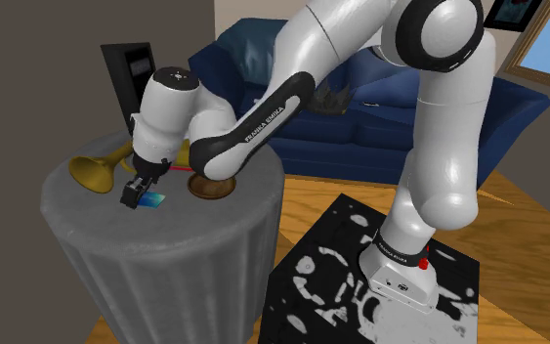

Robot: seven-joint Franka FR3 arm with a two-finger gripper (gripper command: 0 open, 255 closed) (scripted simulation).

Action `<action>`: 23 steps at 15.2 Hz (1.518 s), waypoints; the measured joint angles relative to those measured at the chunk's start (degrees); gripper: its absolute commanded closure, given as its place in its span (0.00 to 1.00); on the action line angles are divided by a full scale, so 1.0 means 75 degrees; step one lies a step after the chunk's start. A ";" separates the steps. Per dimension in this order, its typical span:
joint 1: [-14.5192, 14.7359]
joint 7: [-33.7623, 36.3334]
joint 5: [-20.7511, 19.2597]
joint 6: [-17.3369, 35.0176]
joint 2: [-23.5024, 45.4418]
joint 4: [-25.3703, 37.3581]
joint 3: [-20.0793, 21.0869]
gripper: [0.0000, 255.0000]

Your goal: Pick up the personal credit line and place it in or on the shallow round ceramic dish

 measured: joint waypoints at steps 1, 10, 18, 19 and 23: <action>-0.0080 0.0104 0.0611 -0.0910 -0.0130 0.0213 0.0179 0.00; -0.0095 0.0725 0.1540 -0.2500 0.0135 0.0664 0.0256 0.00; -0.0078 0.0767 0.1482 -0.2412 0.0246 0.0677 0.0229 1.00; -0.0073 0.0766 0.1487 -0.2405 0.0233 0.0688 0.0239 1.00; -0.0055 0.0781 0.1497 -0.2387 0.0175 0.0676 0.0266 1.00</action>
